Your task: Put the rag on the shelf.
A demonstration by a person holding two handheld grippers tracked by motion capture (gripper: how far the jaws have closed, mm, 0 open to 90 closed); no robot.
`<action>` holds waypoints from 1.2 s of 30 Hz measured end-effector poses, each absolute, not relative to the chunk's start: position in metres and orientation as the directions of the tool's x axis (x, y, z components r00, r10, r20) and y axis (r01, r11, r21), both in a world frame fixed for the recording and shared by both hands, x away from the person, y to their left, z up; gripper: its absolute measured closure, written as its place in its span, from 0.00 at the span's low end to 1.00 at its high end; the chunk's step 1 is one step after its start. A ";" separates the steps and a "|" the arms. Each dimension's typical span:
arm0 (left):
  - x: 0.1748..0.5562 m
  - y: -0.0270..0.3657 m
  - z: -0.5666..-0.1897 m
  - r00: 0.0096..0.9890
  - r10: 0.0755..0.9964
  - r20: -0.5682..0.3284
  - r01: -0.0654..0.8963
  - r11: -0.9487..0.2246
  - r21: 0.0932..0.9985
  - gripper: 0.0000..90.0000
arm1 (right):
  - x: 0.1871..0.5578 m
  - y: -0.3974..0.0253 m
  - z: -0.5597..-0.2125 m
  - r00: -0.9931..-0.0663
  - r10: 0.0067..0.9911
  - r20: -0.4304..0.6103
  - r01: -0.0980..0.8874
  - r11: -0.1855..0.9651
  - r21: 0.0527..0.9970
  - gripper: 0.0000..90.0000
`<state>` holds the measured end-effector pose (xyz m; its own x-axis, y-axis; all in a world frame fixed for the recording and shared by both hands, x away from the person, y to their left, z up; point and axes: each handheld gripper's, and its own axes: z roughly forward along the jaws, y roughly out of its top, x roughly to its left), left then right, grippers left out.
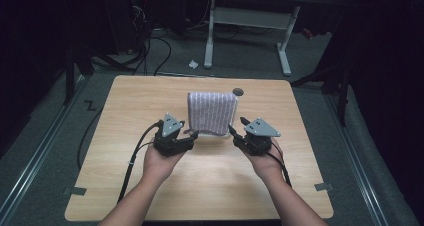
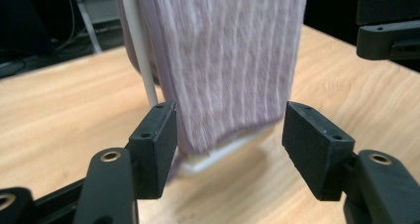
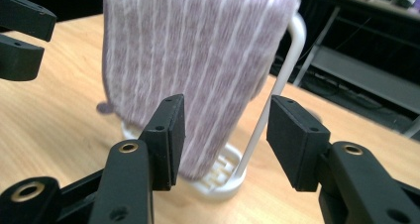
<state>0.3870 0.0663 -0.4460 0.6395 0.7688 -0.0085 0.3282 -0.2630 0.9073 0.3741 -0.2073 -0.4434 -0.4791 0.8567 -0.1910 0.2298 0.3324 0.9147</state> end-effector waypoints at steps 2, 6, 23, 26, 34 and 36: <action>0.382 0.066 -0.460 0.657 0.754 -0.016 0.346 -0.283 0.895 0.44 | 0.371 -0.209 -0.451 -0.481 0.856 -0.192 0.236 0.337 0.911 0.55; 0.373 0.066 -0.478 0.671 0.742 -0.019 0.367 -0.309 0.877 0.44 | 0.363 -0.211 -0.466 -0.492 0.851 -0.185 0.261 0.347 0.901 0.54; 0.301 0.104 -0.530 0.679 0.725 -0.115 0.483 -0.323 0.814 0.42 | 0.310 -0.233 -0.519 -0.541 0.832 -0.124 0.345 0.354 0.869 0.51; 0.285 0.113 -0.530 0.671 0.739 -0.065 0.452 -0.337 0.826 0.42 | 0.289 -0.249 -0.527 -0.532 0.845 -0.061 0.388 0.308 0.869 0.52; 0.306 0.131 -0.532 0.628 0.767 -0.134 0.490 -0.256 0.833 0.42 | 0.298 -0.259 -0.532 -0.498 0.866 -0.037 0.428 0.282 0.859 0.52; 0.307 0.131 -0.533 0.629 0.766 -0.136 0.496 -0.260 0.829 0.42 | 0.299 -0.258 -0.533 -0.499 0.866 -0.039 0.427 0.285 0.858 0.52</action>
